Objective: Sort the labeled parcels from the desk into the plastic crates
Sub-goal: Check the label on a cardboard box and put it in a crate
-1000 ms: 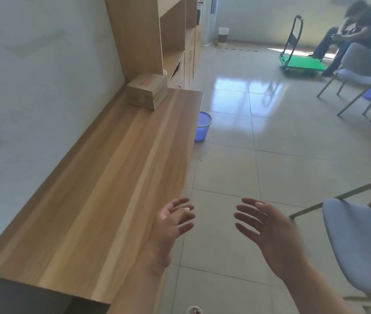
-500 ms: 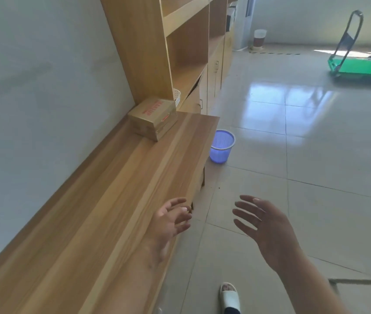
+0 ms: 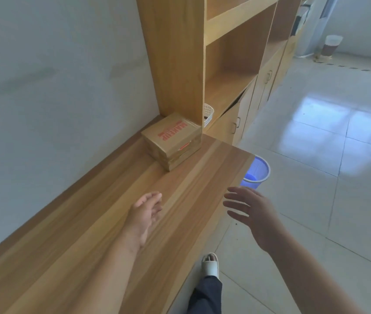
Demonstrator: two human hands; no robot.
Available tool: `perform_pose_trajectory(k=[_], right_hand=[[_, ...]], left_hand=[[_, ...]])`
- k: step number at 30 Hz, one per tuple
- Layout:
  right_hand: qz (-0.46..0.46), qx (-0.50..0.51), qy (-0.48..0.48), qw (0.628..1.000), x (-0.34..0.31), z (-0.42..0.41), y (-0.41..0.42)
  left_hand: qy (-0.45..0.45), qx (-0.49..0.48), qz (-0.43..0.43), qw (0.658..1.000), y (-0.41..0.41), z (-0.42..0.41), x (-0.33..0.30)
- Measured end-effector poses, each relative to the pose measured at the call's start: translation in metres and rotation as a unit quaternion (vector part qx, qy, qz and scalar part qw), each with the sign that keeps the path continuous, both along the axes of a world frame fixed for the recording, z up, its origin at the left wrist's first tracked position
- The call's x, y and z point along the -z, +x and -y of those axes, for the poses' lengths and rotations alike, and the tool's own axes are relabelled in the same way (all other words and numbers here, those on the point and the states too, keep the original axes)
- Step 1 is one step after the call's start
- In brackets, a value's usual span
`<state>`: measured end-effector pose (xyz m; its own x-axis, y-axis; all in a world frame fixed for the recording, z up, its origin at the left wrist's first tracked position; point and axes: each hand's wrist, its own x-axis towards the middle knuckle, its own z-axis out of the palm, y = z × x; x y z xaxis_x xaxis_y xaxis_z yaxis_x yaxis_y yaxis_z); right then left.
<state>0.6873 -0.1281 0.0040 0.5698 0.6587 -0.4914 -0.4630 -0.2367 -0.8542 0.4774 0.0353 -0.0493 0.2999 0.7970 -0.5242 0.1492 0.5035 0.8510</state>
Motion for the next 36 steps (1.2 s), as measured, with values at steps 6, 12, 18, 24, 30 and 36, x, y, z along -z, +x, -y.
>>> perform_pose_trajectory(k=[6, 12, 18, 24, 30, 36], right_hand=[[0.044, -0.056, -0.073, 0.995, 0.011, -0.150, 0.079], [0.118, -0.139, -0.132, 0.974, 0.034, -0.285, 0.137], [0.083, -0.182, -0.175, 0.964, 0.067, -0.360, 0.164], [0.033, -0.176, -0.172, 0.969, 0.085, -0.377, 0.168], [0.047, -0.225, -0.145, 0.962, 0.076, -0.365, 0.183], [0.085, -0.339, 0.022, 0.937, 0.026, -0.332, 0.216]], left_hand=[[-0.020, -0.060, -0.021, 0.998, 0.081, -0.120, 0.033], [-0.102, -0.114, -0.026, 0.988, 0.135, -0.189, 0.057], [-0.111, -0.151, -0.003, 0.982, 0.160, -0.200, 0.075], [-0.097, -0.140, 0.026, 0.985, 0.166, -0.183, 0.078], [-0.027, -0.173, 0.012, 0.985, 0.167, -0.162, 0.050], [0.064, -0.273, 0.006, 0.960, 0.171, -0.124, 0.005]])
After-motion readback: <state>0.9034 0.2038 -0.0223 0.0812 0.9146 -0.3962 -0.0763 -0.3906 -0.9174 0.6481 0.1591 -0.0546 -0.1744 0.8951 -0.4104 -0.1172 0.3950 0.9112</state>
